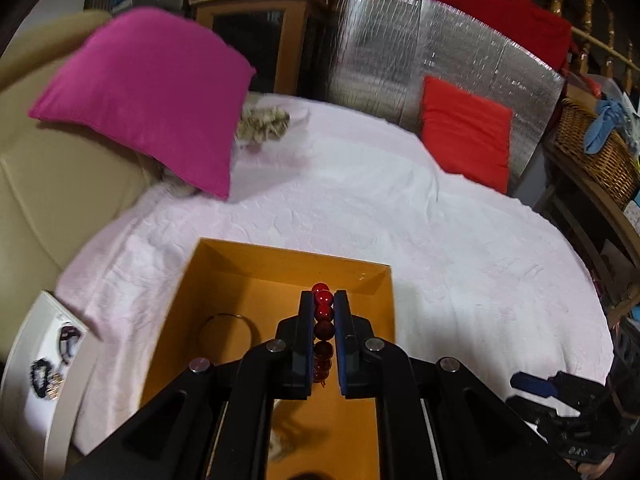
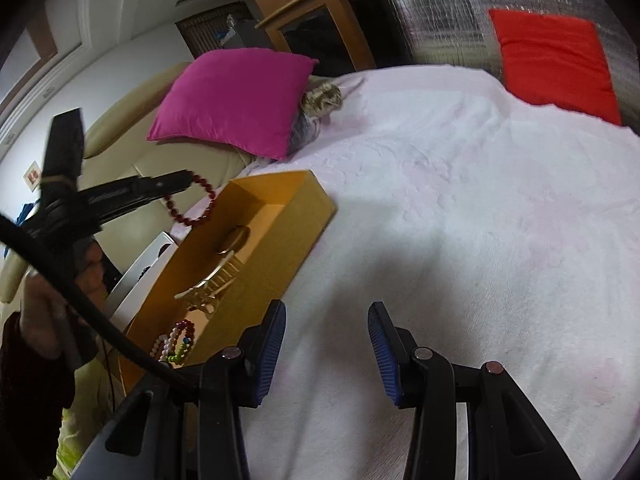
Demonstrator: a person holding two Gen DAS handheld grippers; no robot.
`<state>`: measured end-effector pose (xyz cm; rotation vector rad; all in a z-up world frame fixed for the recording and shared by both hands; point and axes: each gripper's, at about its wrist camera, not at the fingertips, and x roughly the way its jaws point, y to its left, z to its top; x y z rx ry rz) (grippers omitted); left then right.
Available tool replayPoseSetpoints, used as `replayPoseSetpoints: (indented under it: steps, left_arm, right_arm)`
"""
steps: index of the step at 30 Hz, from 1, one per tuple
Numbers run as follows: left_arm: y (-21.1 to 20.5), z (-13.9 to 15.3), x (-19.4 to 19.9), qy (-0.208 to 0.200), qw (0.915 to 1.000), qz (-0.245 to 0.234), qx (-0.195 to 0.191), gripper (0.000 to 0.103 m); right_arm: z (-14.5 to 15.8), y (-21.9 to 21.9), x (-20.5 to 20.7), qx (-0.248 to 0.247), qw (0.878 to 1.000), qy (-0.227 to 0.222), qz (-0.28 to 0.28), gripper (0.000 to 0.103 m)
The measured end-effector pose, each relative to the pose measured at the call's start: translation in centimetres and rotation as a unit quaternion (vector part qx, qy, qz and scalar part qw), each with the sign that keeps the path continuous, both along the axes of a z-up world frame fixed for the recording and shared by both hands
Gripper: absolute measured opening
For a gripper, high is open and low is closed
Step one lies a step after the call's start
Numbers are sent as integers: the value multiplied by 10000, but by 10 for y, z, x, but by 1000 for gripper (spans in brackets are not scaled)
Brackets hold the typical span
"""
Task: Organize jewelry
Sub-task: 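Carry the red bracelet into the orange box and open the left tool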
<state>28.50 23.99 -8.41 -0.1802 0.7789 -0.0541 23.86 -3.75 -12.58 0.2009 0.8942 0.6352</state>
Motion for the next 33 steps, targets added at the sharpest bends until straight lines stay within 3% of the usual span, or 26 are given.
replayPoseSetpoints:
  steps: [7,13,17,19,21,23,28,33]
  left_arm:
    - [-5,-43,54,512,9981,-153,-306,9]
    - [-4,-81,75,1051,9944,-34,-116,10]
    - [0,-89,73,1208,9925,151,71,10]
    - [2,-89,70,1263,9917,196,145,15]
    - [3,-85,63,1283,9911,251,234,40]
    - [3,-76,51,1205,9914,362,370,52]
    - [-5,-41,3,875,9926,452,706,58]
    - [-23,10,-86,146,9843,886,1519,84]
  right_arm:
    - [-14,-17,16,112,9994,287,-128,46]
    - [-11,-31,14,125,9994,258,-193,46]
    - [-7,-39,11,101,9995,205,-232,46]
    - [-3,-40,8,55,9995,160,-249,46]
    - [1,-41,5,62,9996,111,-251,46]
    - [7,-41,0,18,9997,4,-229,46]
    - [24,-37,-18,26,9995,-266,-144,46]
    - [52,-18,-45,119,9990,-427,88,62]
